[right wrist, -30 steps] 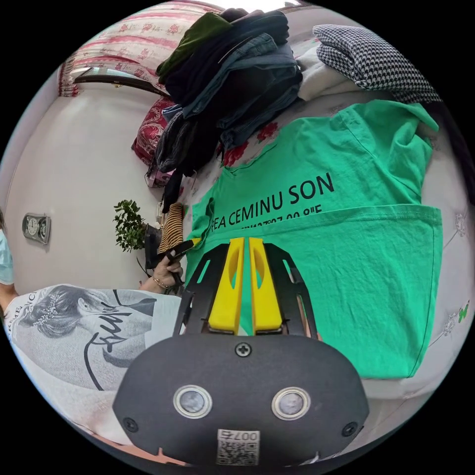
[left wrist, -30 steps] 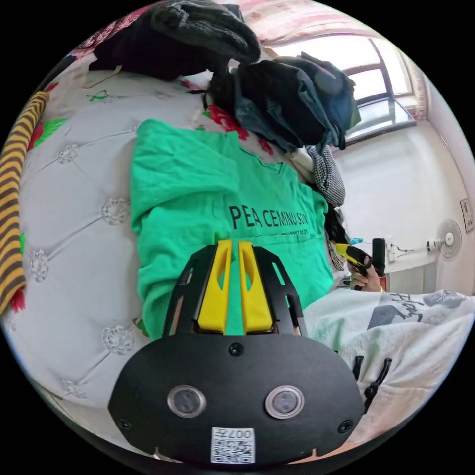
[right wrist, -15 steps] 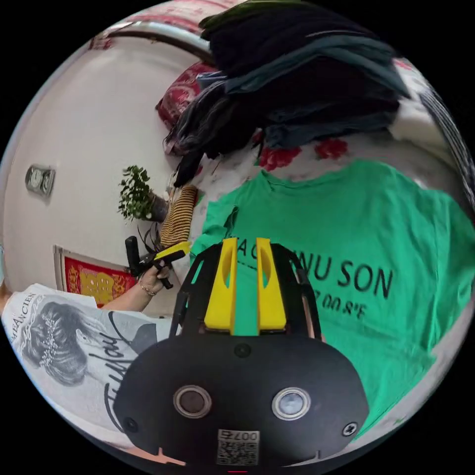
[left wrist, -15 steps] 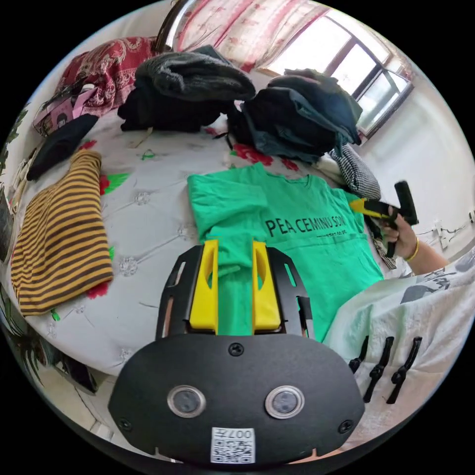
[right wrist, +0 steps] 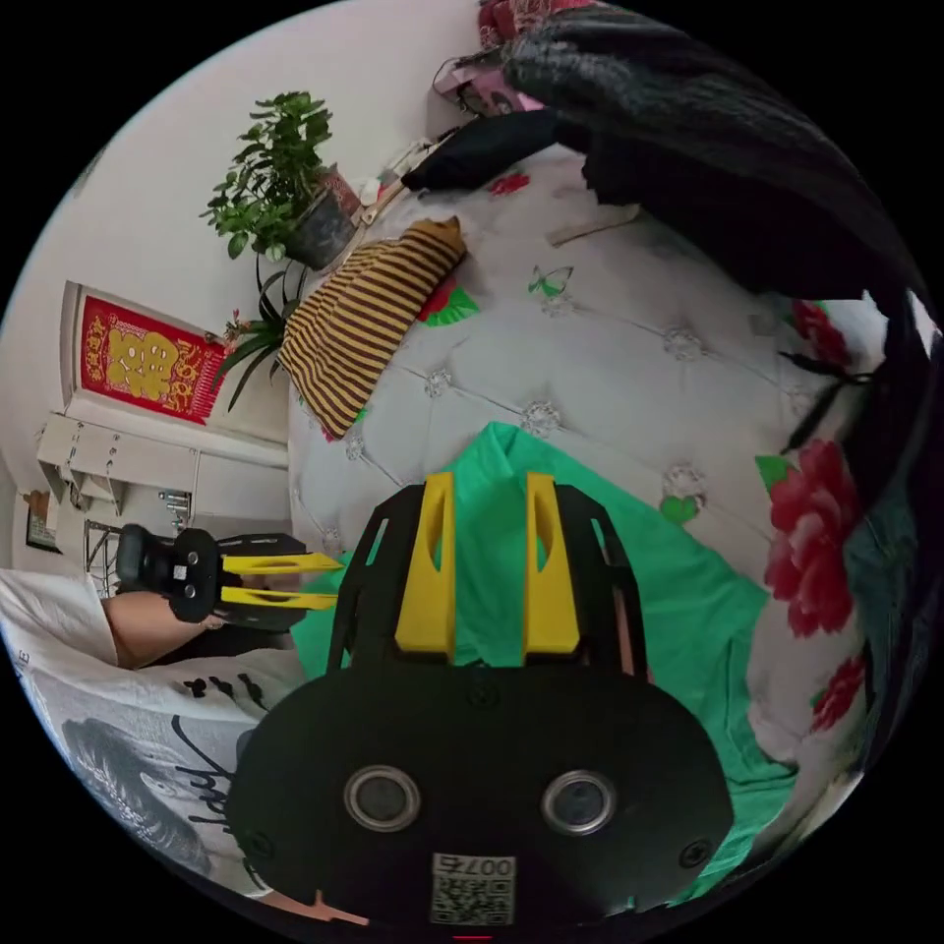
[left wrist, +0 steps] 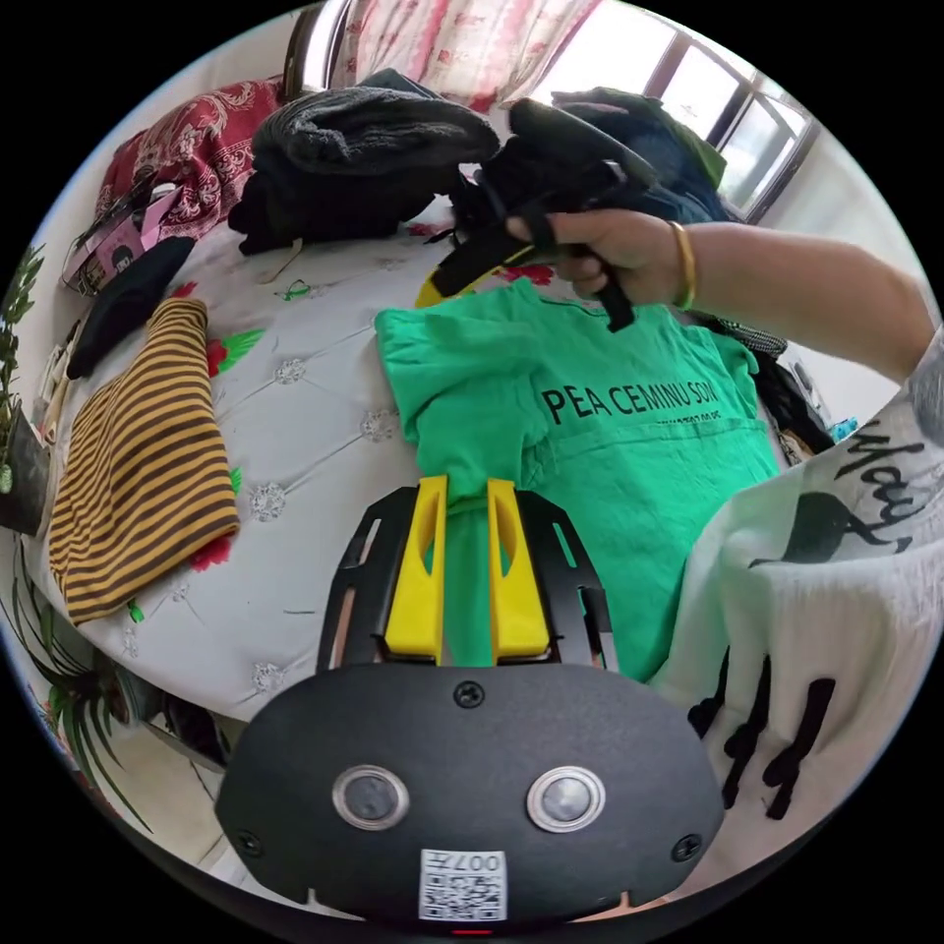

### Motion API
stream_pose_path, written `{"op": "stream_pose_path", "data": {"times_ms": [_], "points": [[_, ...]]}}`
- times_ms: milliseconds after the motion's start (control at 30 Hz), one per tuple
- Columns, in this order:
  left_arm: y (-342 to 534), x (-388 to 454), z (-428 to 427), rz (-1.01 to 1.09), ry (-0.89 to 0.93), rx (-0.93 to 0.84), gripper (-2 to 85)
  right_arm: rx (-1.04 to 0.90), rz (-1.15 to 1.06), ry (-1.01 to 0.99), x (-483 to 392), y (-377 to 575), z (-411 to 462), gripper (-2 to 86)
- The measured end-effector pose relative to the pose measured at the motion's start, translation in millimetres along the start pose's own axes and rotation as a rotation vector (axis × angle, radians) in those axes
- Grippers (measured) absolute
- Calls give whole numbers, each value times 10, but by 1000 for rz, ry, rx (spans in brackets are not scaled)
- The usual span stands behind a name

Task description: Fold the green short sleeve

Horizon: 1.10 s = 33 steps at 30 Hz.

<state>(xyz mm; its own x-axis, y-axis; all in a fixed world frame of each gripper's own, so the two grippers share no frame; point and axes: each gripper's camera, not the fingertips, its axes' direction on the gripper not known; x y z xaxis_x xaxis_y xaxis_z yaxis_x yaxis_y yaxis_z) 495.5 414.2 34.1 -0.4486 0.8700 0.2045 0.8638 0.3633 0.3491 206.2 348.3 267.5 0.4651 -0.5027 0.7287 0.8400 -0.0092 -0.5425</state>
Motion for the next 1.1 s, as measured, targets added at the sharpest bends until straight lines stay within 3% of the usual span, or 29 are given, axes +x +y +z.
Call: {"op": "stream_pose_path", "data": {"times_ms": [100, 367, 500, 667, 767, 833, 967, 1100], "points": [[-4, -16, -27, -12, -5, -22, 59, -121, -10, 6, 54, -189, 299, 11], [-54, -44, 4, -2, -35, -49, 58, -57, 42, 46, 314, -260, 84, 17], [-179, -172, -308, -42, 15, -19, 77, 118, 86, -3, 344, 106, -318, 26], [-449, 84, -678, 126, 52, 88, 75, 144, 162, -36, 429, 706, -415, 33], [-668, 334, -331, 264, 70, 1, 59, 58, 196, -68, 501, 744, -237, 20], [-724, 309, 153, 227, 0, -167, 18, -14, 187, -45, 487, 719, -137, 6], [-805, 59, 44, 122, 127, -127, -5, 25, 136, 120, 369, 687, -303, -1], [-830, -25, -322, 119, 226, 24, -9, 137, 206, 150, 462, 735, -560, -1]]}}
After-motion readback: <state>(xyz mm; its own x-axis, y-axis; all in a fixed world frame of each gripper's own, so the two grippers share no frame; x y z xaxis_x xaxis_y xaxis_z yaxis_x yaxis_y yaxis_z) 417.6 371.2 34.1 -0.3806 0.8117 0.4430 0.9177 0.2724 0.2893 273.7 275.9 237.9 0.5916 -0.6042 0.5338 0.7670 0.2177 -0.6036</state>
